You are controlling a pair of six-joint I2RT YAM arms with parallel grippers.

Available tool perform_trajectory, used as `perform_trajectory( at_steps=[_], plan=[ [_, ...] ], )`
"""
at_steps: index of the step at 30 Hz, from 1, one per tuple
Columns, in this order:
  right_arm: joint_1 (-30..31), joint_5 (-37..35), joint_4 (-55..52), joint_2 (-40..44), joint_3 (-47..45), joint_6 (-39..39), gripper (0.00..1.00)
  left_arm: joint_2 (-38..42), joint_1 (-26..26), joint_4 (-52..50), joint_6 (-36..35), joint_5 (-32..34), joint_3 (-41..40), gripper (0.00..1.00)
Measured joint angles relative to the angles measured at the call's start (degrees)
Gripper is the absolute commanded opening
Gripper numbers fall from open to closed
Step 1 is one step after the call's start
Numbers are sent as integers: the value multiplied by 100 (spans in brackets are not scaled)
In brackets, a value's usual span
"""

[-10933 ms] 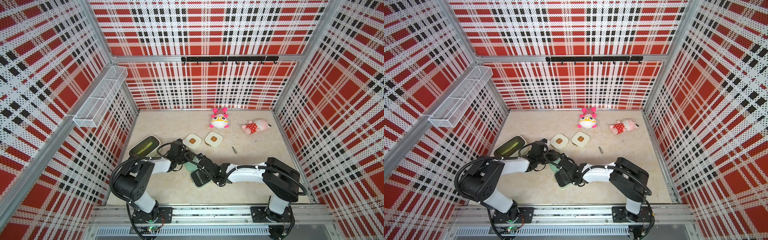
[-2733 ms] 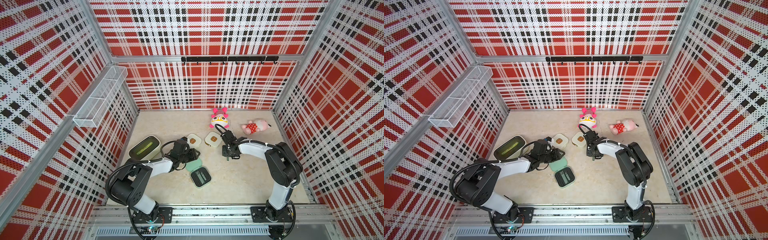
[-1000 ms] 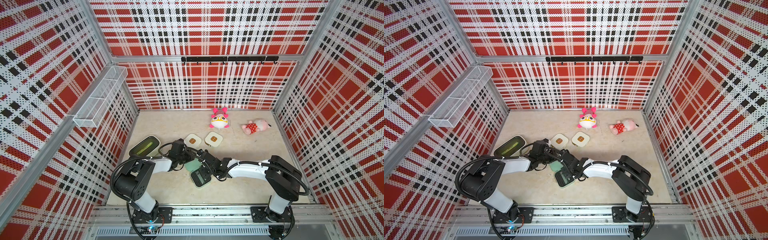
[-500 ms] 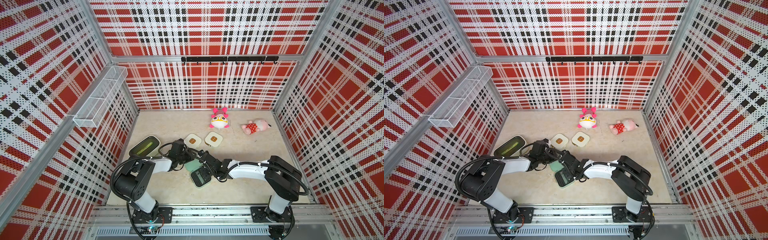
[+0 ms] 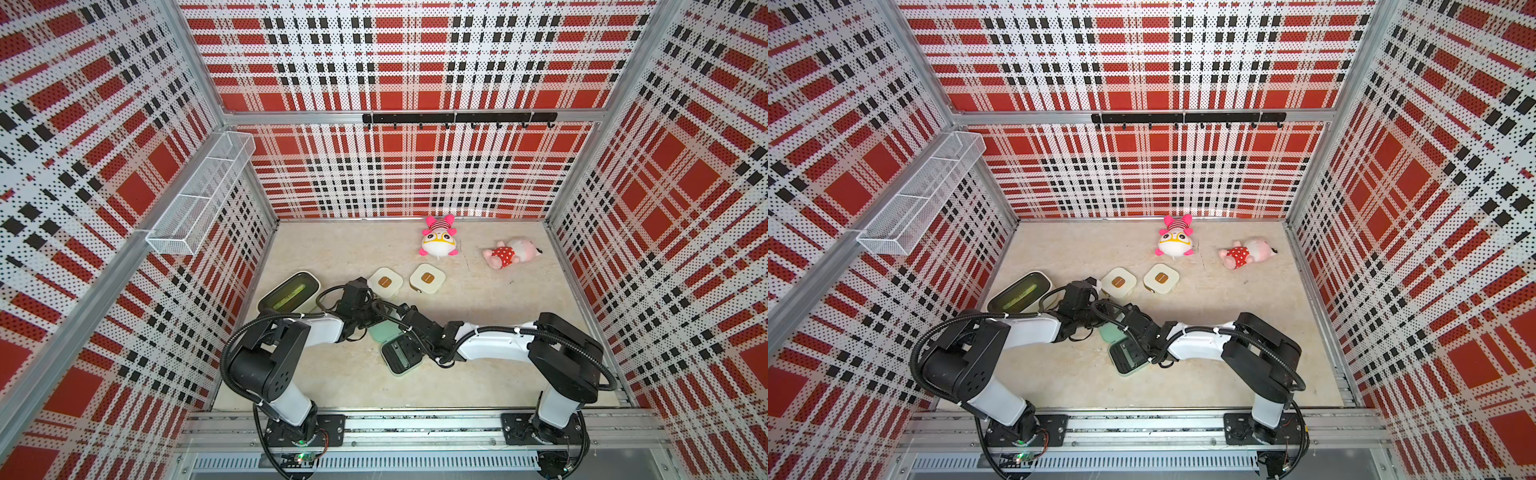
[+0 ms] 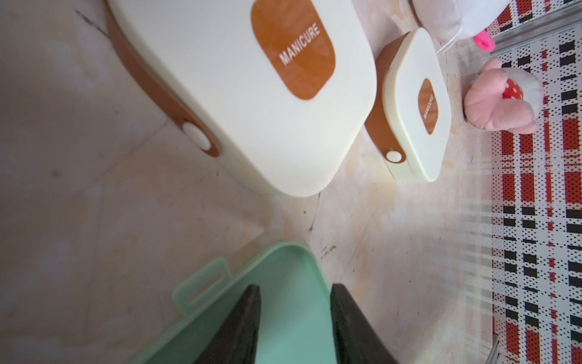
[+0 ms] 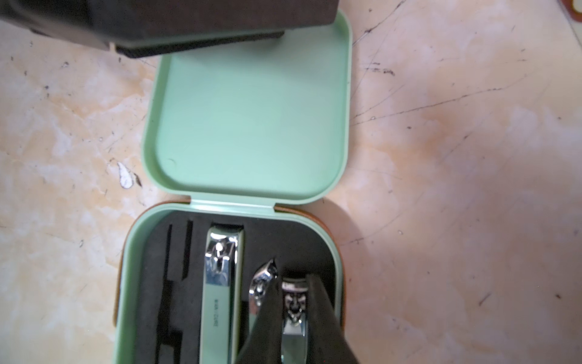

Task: Organize nail clipper sets
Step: Place the nail clipper in the storage box.

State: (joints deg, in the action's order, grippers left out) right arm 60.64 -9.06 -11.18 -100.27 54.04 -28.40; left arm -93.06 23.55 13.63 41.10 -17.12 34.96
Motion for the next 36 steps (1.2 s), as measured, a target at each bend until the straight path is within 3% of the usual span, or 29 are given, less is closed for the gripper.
perform_trajectory(
  at_steps=[36],
  plan=[
    [44,-535,-90,229,-127,-221,36,0,-2,-2,0,-4,0,42]
  ],
)
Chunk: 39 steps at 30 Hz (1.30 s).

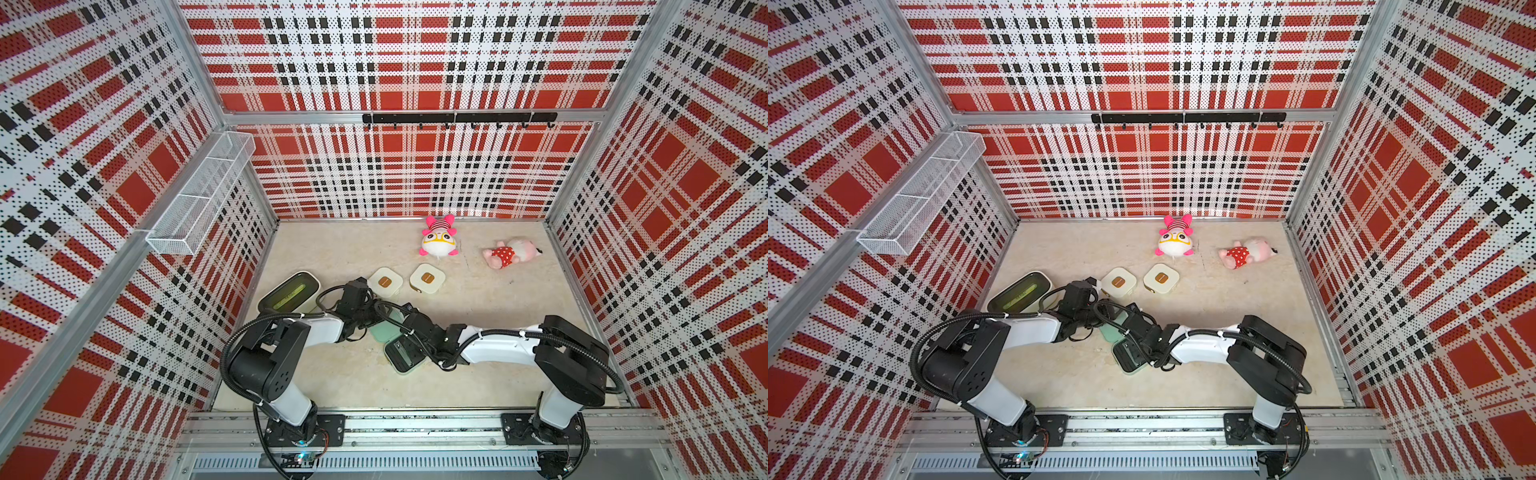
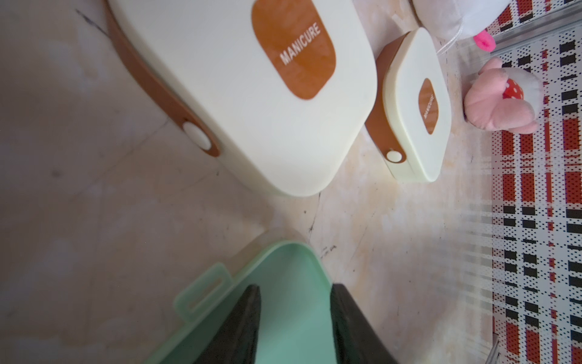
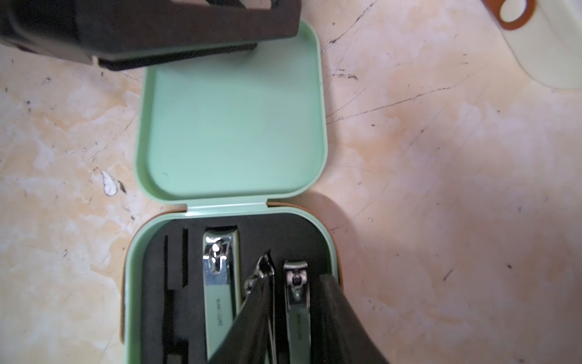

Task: Organize nail clipper sets
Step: Place the nail clipper in the storage box.

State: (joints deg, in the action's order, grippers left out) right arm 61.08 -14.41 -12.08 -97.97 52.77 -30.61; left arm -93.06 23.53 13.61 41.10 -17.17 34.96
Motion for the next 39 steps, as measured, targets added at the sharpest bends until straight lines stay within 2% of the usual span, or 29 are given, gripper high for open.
perform_trajectory(
  at_steps=[7,16,39],
  plan=[
    [-2,-245,-184,74,57,-35,38,0,0,0,0,2,0,42],
    [-2,-330,-221,74,70,-44,49,0,0,0,0,2,0,42],
    [-2,-260,-181,24,-111,-256,49,22,0,2,-2,0,-22,42]
  ],
)
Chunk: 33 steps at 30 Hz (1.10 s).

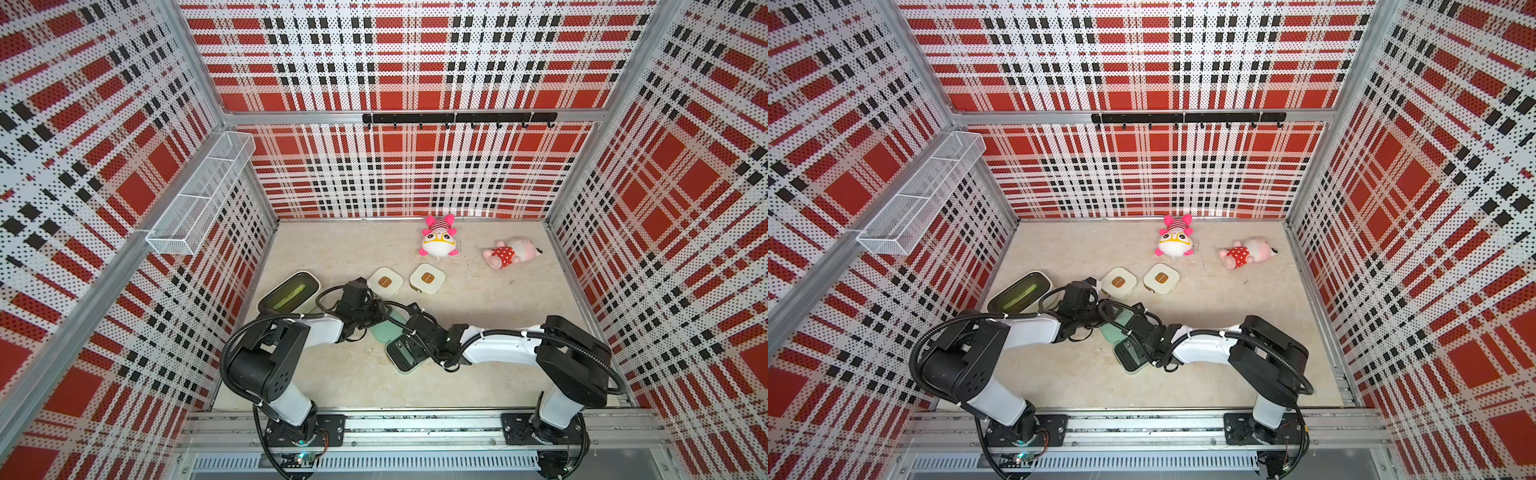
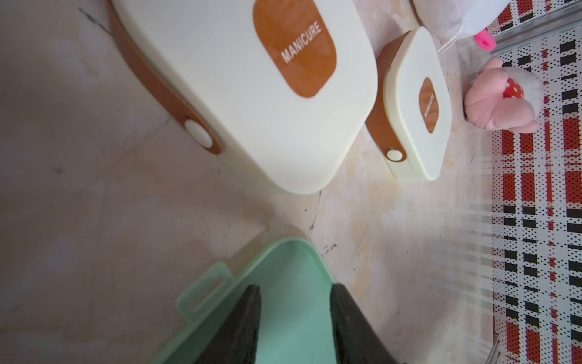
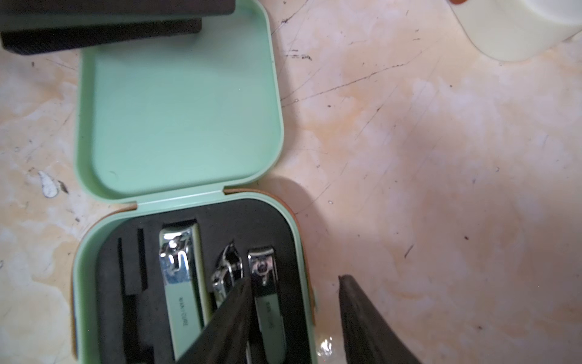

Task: Organize nail clipper sets
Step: Place the nail clipper in the storage box.

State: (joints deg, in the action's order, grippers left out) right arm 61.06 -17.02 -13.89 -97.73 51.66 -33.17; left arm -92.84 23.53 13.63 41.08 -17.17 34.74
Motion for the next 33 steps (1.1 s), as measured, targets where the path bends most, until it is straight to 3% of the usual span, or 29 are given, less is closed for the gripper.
perform_trajectory(
  at_steps=[23,33],
  plan=[
    [-7,-188,-66,-20,107,15,49,11,0,-11,0,0,0,42],
    [-9,31,-63,125,90,72,56,11,0,-11,0,0,0,42]
  ],
)
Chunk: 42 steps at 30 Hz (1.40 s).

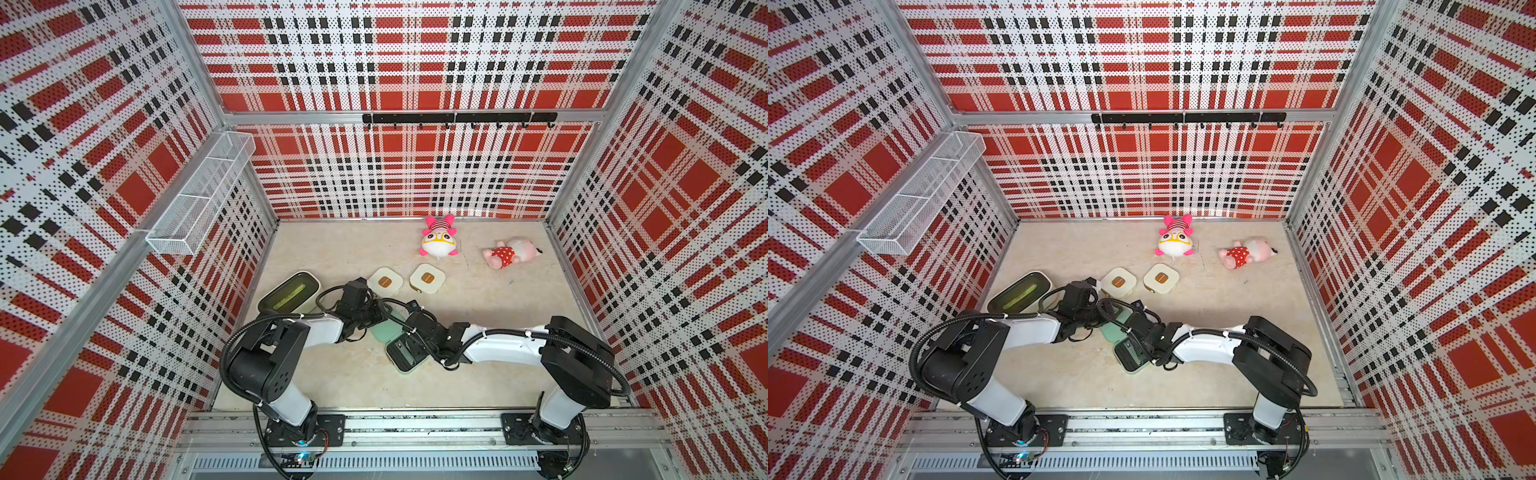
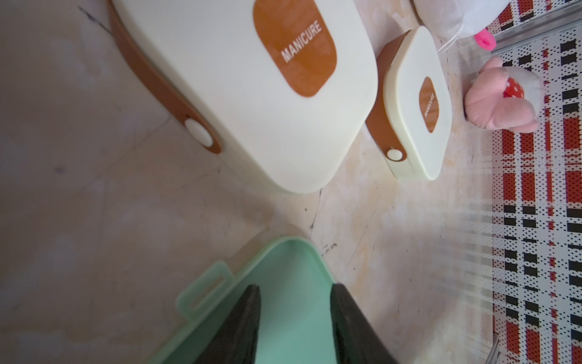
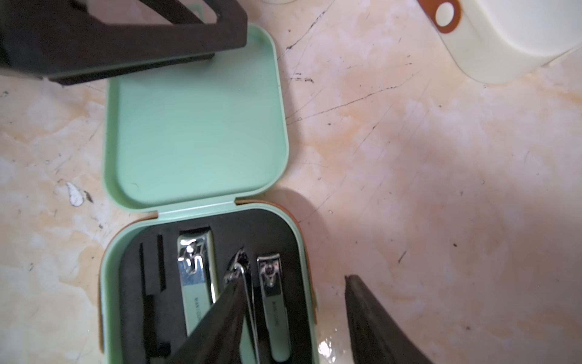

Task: Organize nail clipper sets
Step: Place the nail clipper in the storage box.

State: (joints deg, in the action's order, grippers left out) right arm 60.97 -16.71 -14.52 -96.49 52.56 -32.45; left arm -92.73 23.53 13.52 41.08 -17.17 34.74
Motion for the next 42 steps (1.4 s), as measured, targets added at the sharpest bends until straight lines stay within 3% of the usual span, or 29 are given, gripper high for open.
perform_trajectory(
  at_steps=[11,28,42],
  plan=[
    [0,229,48,4,-66,0,55,0,0,-2,0,0,0,42],
    [-33,291,155,-22,-157,0,44,0,0,-2,-2,0,0,42],
    [-39,293,236,-79,-164,-7,43,4,0,-15,-13,-11,4,43]
  ],
)
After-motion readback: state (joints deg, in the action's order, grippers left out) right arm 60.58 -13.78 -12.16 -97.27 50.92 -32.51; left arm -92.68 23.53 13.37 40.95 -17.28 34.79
